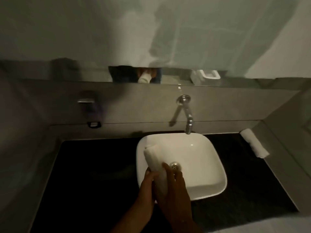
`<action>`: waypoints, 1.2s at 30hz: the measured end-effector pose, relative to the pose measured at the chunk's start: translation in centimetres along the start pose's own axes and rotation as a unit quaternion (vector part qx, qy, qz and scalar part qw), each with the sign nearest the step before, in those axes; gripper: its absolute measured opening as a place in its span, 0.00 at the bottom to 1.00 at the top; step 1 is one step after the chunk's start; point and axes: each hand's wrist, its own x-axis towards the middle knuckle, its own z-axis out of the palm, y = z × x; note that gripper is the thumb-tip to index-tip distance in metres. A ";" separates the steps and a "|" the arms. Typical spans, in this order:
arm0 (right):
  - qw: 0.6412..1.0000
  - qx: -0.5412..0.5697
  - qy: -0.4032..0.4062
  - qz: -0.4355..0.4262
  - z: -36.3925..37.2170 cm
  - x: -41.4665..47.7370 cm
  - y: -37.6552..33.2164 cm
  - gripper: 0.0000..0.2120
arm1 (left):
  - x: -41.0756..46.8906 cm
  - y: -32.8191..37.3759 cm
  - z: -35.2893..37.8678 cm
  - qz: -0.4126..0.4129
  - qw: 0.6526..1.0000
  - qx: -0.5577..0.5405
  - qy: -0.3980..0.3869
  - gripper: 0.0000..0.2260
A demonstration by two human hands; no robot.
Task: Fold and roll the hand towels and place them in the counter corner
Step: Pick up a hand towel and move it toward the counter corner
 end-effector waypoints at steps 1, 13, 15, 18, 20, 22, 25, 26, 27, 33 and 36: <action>0.999 0.003 0.018 0.027 -1.5 0.8 1.7 0.41 | 1.0 -0.5 2.1 -0.004 1.000 0.025 -0.016 0.16; 0.954 0.098 0.138 0.248 -20.0 14.3 33.2 0.33 | 17.6 -14.8 28.5 0.052 0.895 0.444 -0.018 0.30; 0.950 0.080 0.157 0.258 -21.5 16.6 38.8 0.34 | 19.0 -16.4 31.2 0.079 0.876 0.472 -0.048 0.31; 0.950 0.052 0.155 0.267 -22.6 20.7 46.1 0.32 | 20.6 -18.1 33.7 0.111 0.844 0.521 -0.068 0.30; 0.959 0.005 0.127 0.254 -22.9 23.8 50.0 0.31 | 21.0 -18.7 33.9 0.132 0.832 0.536 -0.064 0.30; 0.973 -0.067 0.076 0.210 -22.5 26.5 54.1 0.30 | 21.2 -19.1 33.5 0.149 0.819 0.551 -0.054 0.30; 0.974 -0.171 -0.008 0.146 -21.8 28.9 58.7 0.30 | 21.4 -19.4 31.9 0.144 0.817 0.557 -0.033 0.32; 0.971 -0.204 -0.014 0.127 -21.8 29.4 59.6 0.30 | 21.4 -19.4 31.4 0.140 0.818 0.557 -0.026 0.32; 0.963 -0.244 -0.013 0.110 -21.8 29.8 60.2 0.30 | 21.3 -19.5 30.9 0.140 0.819 0.556 -0.021 0.33; 0.932 -0.360 -0.025 0.023 -20.5 30.0 61.0 0.38 | 20.8 -19.8 31.9 0.164 0.804 0.571 -0.038 0.33; 0.918 -0.382 -0.082 -0.073 -20.0 30.1 62.3 0.33 | 20.6 -19.6 32.7 0.192 0.784 0.589 -0.044 0.33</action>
